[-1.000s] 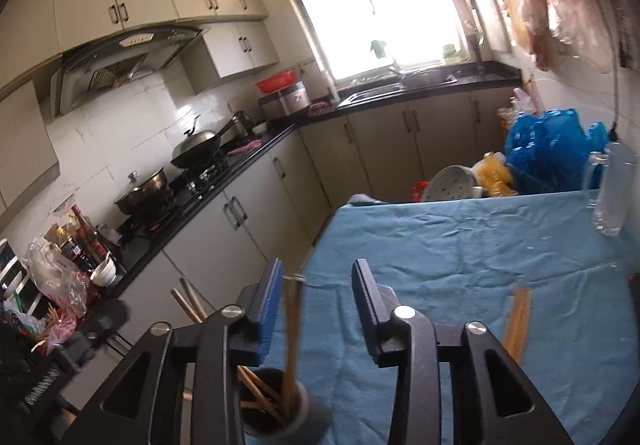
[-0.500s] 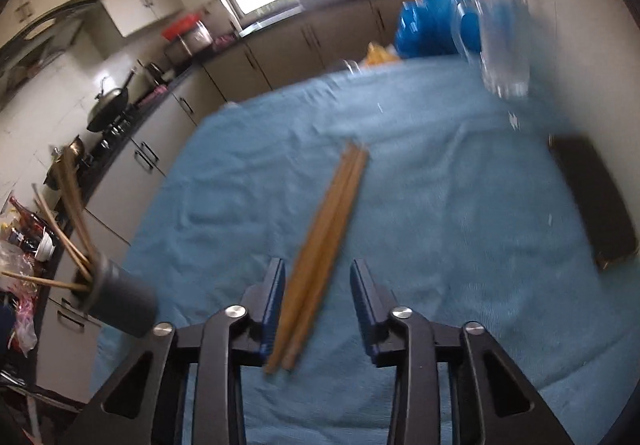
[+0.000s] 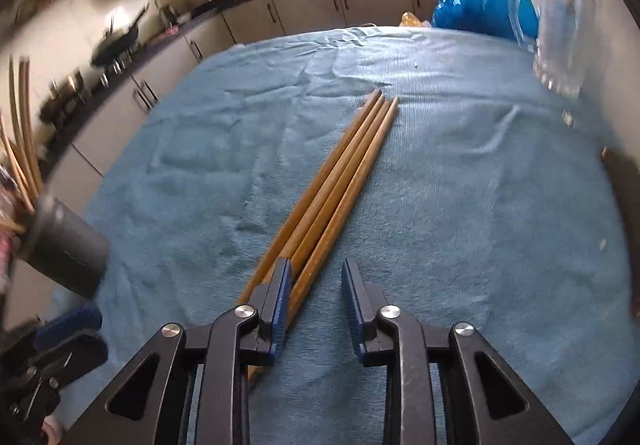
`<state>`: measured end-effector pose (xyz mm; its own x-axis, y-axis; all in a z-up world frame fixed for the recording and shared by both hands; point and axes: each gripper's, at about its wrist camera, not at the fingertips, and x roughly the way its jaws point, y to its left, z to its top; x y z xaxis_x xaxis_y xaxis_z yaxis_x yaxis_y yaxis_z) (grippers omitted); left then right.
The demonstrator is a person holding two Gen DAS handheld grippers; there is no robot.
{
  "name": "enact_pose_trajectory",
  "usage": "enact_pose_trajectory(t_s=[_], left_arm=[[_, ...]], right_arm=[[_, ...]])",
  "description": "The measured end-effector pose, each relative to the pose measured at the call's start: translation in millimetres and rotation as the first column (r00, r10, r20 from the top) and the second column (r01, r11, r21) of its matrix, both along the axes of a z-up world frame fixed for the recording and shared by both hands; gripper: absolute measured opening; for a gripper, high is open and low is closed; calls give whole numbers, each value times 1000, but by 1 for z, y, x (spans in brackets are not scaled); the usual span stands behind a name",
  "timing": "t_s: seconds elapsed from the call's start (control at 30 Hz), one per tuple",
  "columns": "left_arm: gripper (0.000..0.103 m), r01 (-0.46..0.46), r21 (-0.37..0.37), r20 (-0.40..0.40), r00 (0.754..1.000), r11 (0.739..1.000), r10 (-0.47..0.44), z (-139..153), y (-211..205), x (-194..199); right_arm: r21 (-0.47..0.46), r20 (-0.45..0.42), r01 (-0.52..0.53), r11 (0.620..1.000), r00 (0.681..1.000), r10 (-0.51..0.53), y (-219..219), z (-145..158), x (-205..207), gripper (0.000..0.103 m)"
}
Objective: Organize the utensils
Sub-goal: 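Return both grippers to the cloth and each grasp another chopstick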
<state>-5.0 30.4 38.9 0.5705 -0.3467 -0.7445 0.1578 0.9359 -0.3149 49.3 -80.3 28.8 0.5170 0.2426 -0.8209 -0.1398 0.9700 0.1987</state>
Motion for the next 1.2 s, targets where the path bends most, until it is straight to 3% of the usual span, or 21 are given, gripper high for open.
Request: enact_pose_trajectory(t_s=[0.13, 0.2, 0.43, 0.77, 0.97, 1.2], left_arm=[[29, 32, -7, -16, 999, 999, -32, -9, -13, 11], [28, 56, -3, -15, 998, 998, -56, -13, -21, 19], [3, 122, -8, -56, 991, 992, -122, -31, -45, 51], [4, 99, 10, -68, 993, 995, -99, -31, -49, 61], [4, 117, -16, -54, 992, 993, -117, -26, -49, 60], [4, 122, 118, -31, 992, 985, -119, -28, -59, 66]], right_arm=[[-165, -4, 4, 986, 1000, -4, -3, 0, -6, 24], [-201, -2, 28, 979, 1000, -29, -12, 1, -9, 24], [-154, 2, 71, 985, 997, -72, -43, 1, -19, 25], [-125, 13, 90, 988, 996, -89, -44, 0, -19, 27], [-123, 16, 92, 988, 996, -91, -43, 0, -20, 27], [-103, 17, 107, 989, 994, -106, -46, -1, -19, 27]])
